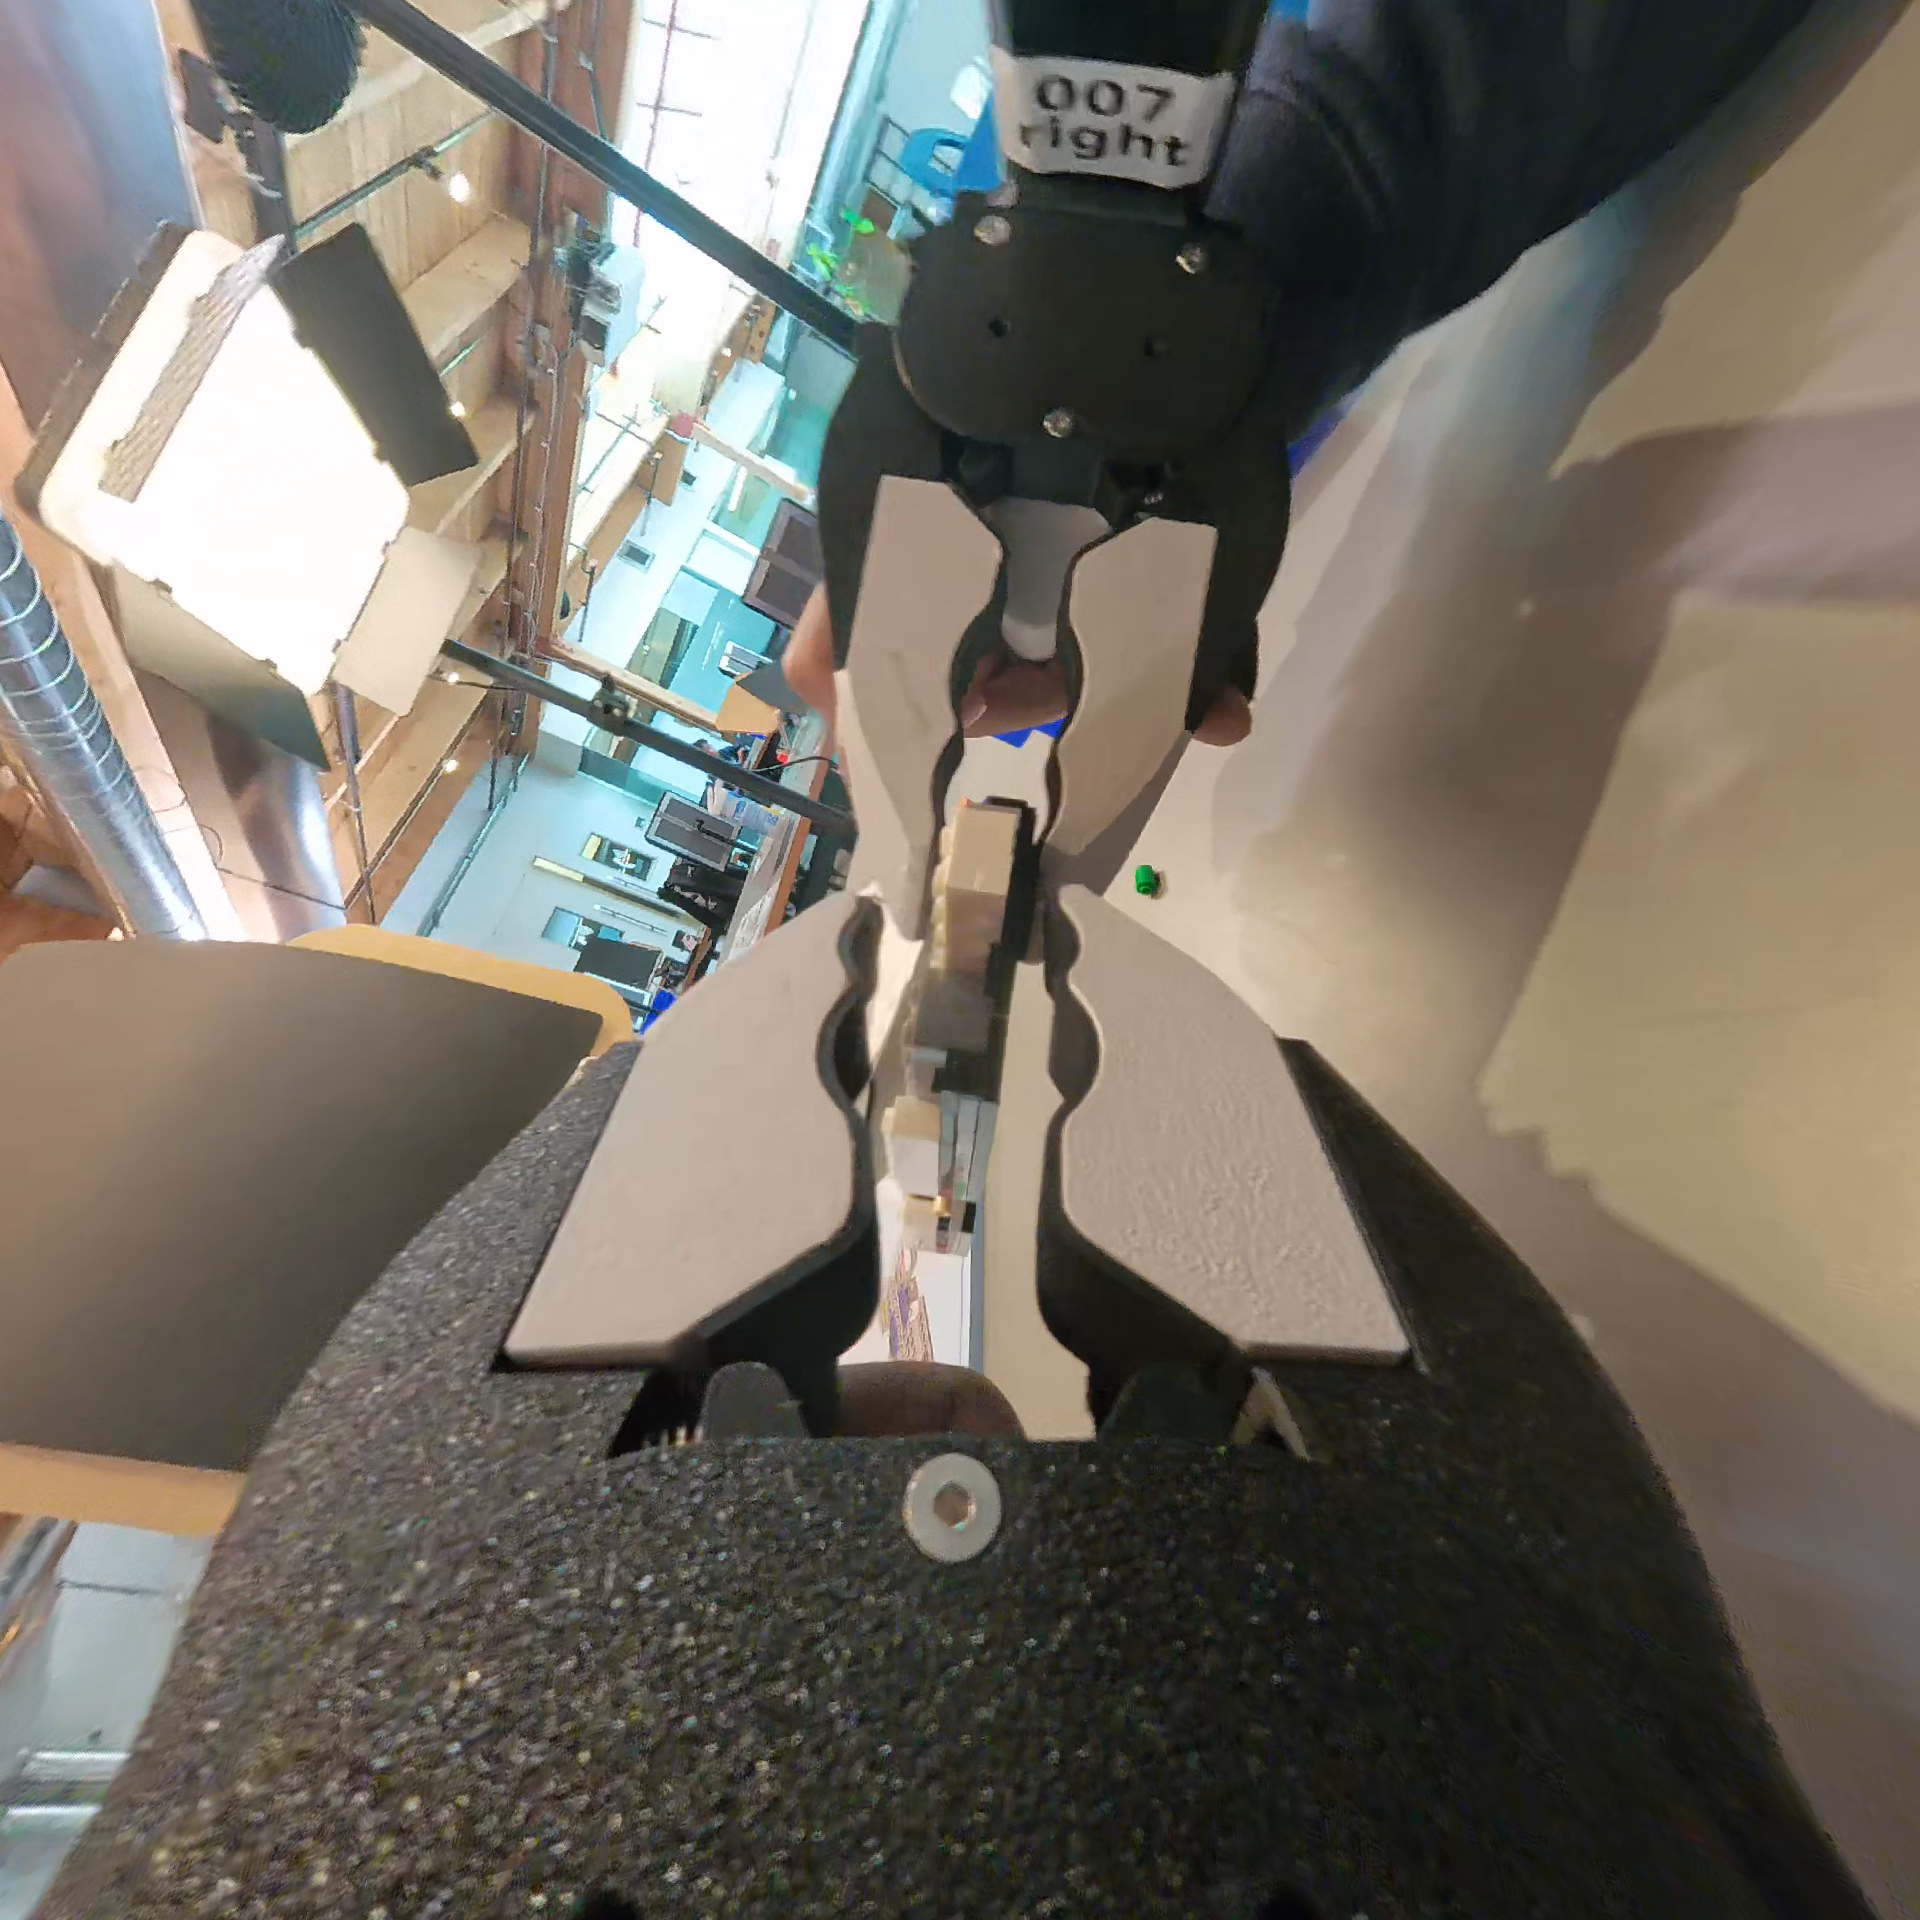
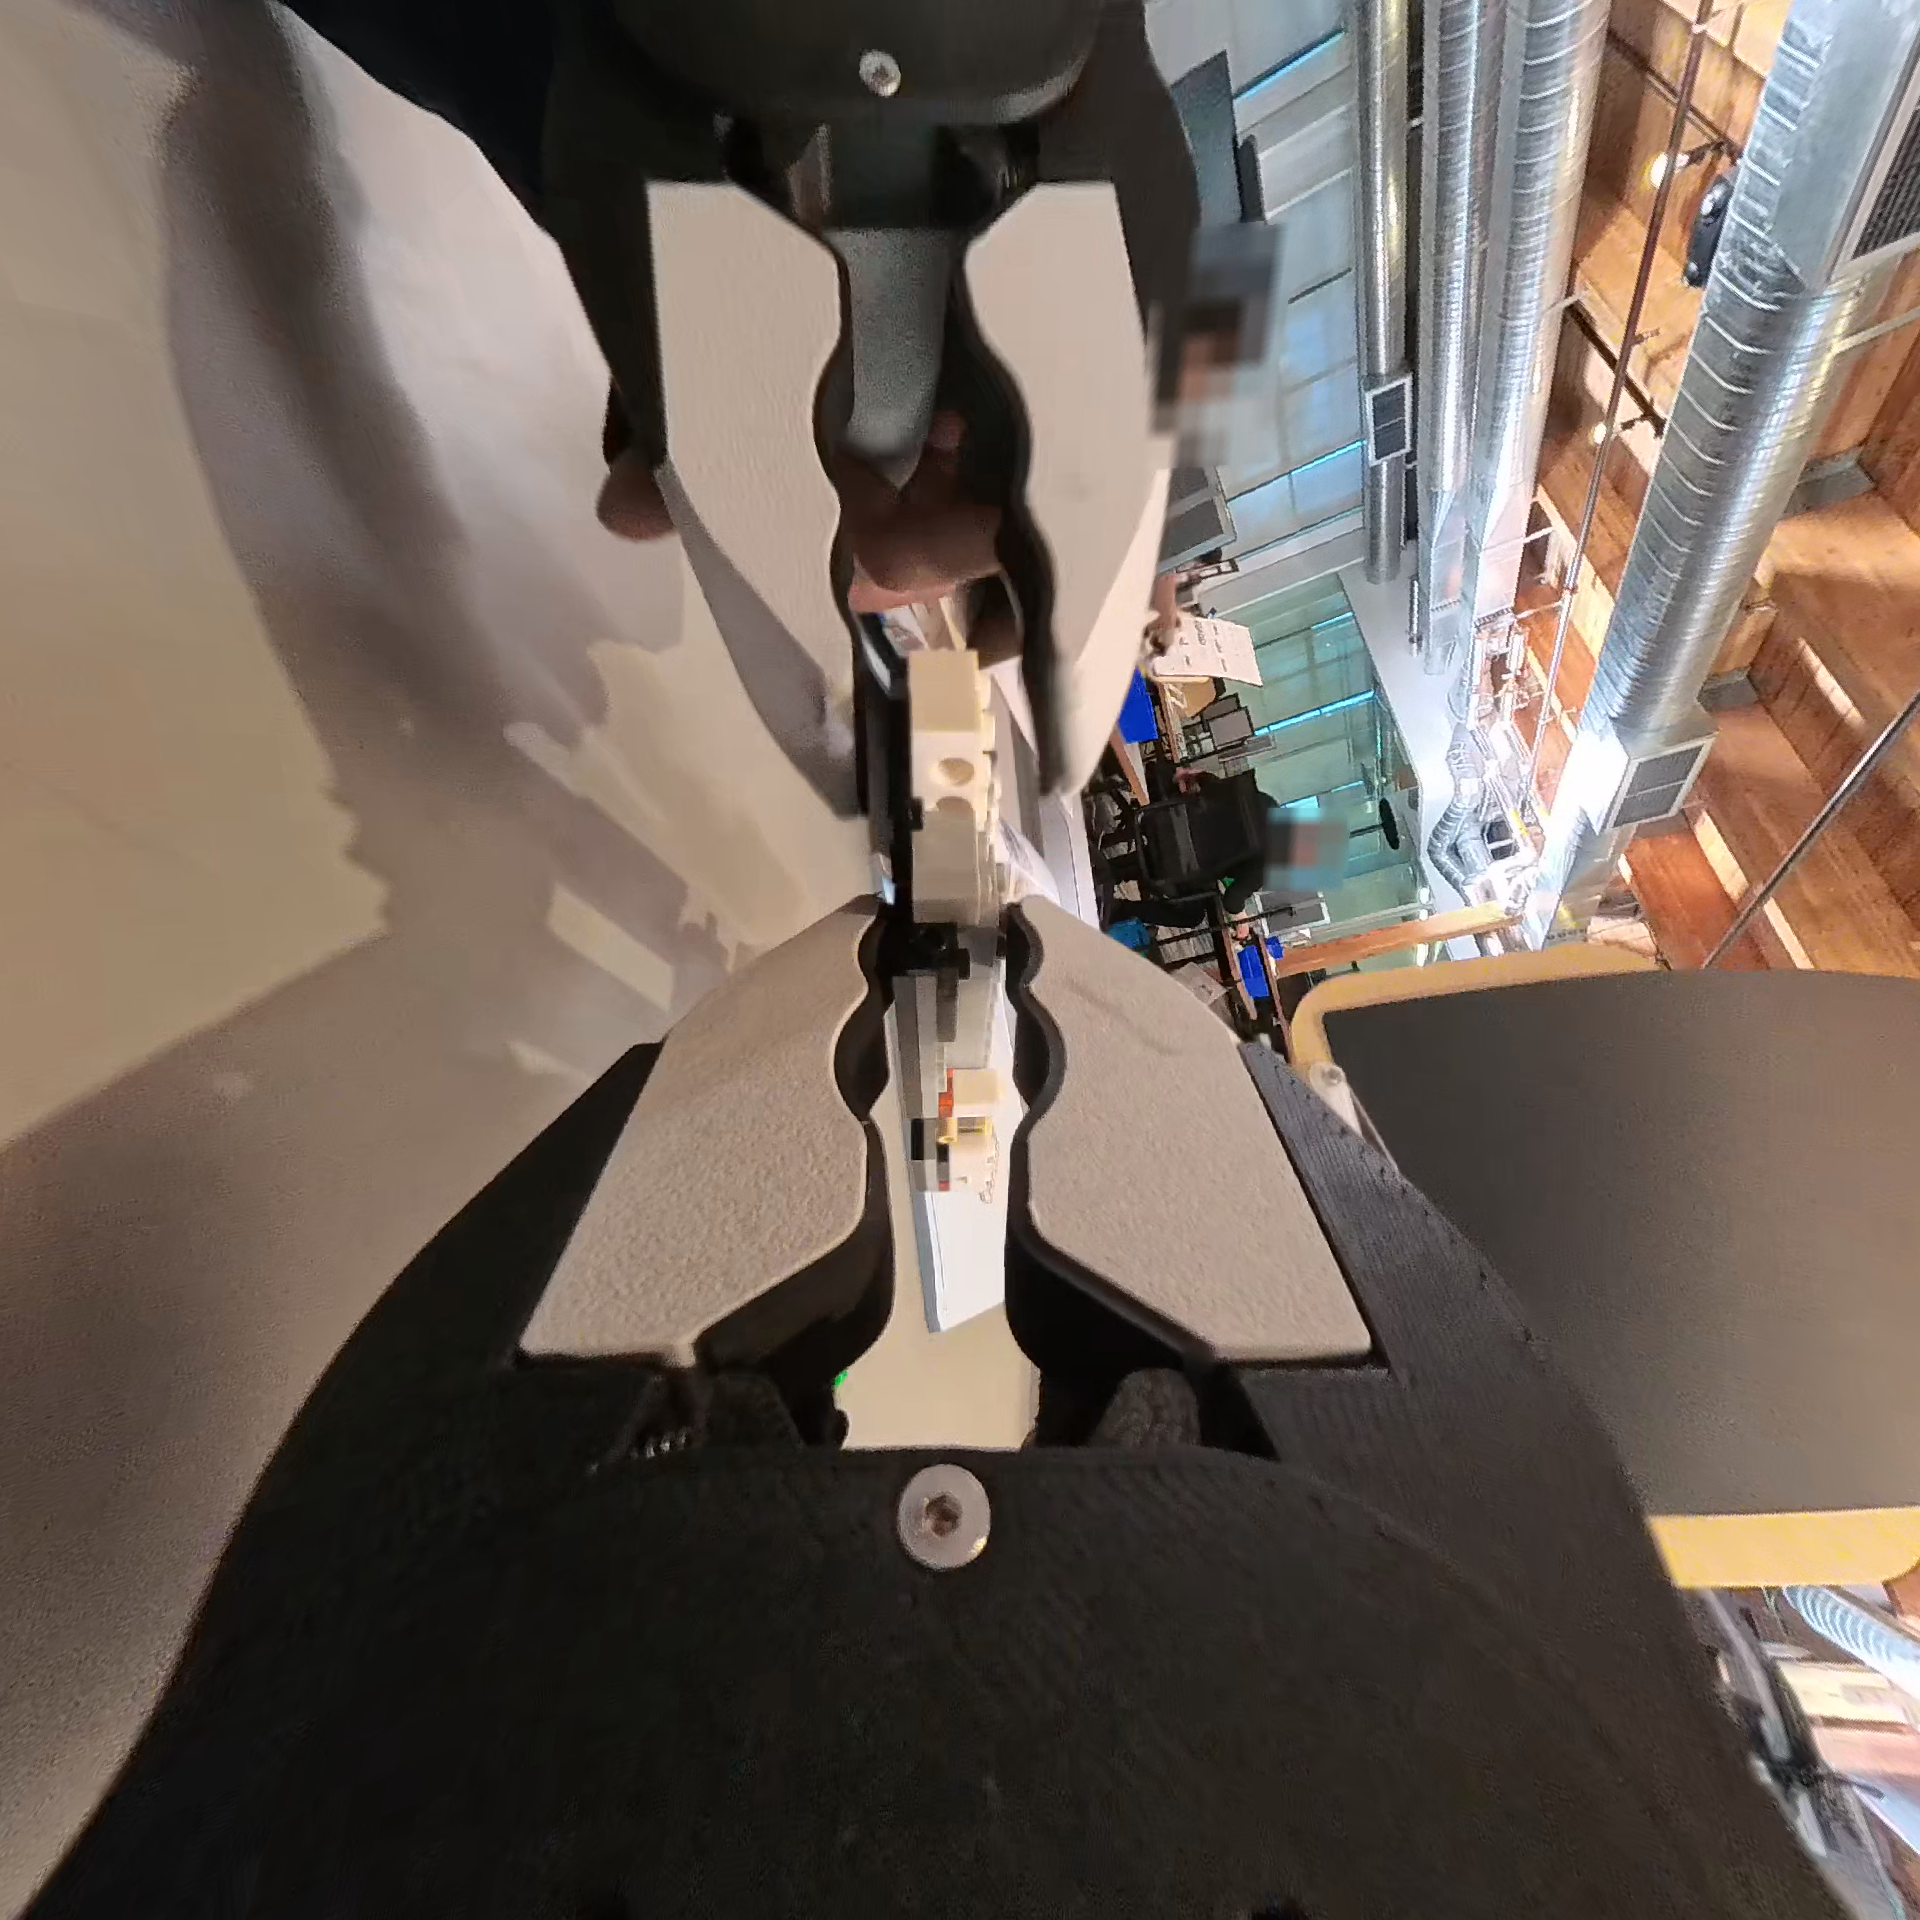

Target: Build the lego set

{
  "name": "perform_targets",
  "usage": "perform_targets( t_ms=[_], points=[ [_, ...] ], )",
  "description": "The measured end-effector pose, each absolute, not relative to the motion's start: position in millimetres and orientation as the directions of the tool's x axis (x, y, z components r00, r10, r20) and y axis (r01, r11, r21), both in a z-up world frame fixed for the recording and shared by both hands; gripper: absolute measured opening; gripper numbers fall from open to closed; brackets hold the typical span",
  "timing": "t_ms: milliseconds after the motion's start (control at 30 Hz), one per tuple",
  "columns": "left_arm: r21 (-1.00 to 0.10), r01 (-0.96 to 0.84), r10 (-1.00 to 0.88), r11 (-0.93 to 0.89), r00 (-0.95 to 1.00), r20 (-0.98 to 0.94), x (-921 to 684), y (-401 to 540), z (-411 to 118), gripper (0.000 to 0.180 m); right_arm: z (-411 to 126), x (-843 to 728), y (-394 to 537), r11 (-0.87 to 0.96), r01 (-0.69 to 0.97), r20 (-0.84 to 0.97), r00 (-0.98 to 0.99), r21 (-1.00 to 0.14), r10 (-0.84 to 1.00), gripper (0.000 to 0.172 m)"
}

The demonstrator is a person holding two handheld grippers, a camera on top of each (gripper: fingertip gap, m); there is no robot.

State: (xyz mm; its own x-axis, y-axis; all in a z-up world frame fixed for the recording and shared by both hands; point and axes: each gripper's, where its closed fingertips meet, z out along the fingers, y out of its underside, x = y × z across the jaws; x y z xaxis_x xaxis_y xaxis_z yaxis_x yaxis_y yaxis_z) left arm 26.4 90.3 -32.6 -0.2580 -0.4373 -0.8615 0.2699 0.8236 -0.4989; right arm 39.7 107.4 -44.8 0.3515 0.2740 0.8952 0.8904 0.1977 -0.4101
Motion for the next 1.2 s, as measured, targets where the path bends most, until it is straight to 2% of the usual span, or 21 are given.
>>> perform_targets(
  t_ms=[100, 200, 300, 367, 433, 600, 900, 1033, 1067, 1200],
  points=[
    [-0.577, 0.289, -0.511, 0.764, -0.275, -0.815, 23.4, 95.8, -23.5, 0.046, -41.7, 52.8, 111.0, 0.167, 0.883, 0.885, 0.394, -0.439, 0.247, 0.020],
    [-0.669, 0.272, -0.596, 0.692, -0.307, -0.742, 21.8, 110.5, -15.9, 0.050, -38.3, 68.5, 114.4, 0.132, 0.882, 0.882, 0.423, -0.453, 0.206, 0.020],
    [-0.763, 0.145, -0.692, 0.630, -0.342, -0.636, 29.6, 138.2, -22.6, 0.048, -36.2, 81.6, 116.5, 0.096, 0.881, 0.880, 0.443, -0.462, 0.172, 0.020],
    [-0.804, -0.023, -0.752, 0.595, -0.370, -0.546, 39.1, 159.4, -43.3, 0.044, -34.7, 89.6, 116.0, 0.072, 0.878, 0.875, 0.459, -0.473, 0.151, 0.020],
    [-0.782, -0.239, -0.802, 0.576, -0.353, -0.482, 49.3, 184.0, -74.6, 0.045, -33.6, 97.5, 114.7, 0.046, 0.870, 0.866, 0.482, -0.491, 0.133, 0.020],
    [-0.690, -0.477, -0.838, 0.545, -0.348, -0.420, 58.1, 199.6, -127.7, 0.039, -35.4, 103.9, 114.3, 0.037, 0.847, 0.843, 0.522, -0.530, 0.127, 0.020],
    [-0.696, -0.616, -0.923, 0.368, -0.336, -0.190, 65.5, 198.2, -147.1, 0.031, -46.8, 98.4, 117.9, 0.066, 0.825, 0.821, 0.547, -0.562, 0.162, 0.020],
    [-0.683, -0.661, -0.937, 0.310, -0.336, -0.101, 70.6, 187.9, -151.6, 0.019, -47.7, 94.0, 117.2, 0.093, 0.812, 0.812, 0.556, -0.576, 0.177, 0.020],
    [-0.682, -0.664, -0.936, 0.308, -0.339, -0.092, 71.2, 185.1, -152.0, 0.013, -47.5, 93.3, 117.0, 0.097, 0.814, 0.815, 0.553, -0.573, 0.175, 0.020],
    [-0.685, -0.654, -0.934, 0.321, -0.337, -0.117, 71.0, 182.9, -151.1, 0.011, -45.8, 91.7, 116.4, 0.108, 0.830, 0.834, 0.529, -0.547, 0.156, 0.020]
  ],
)
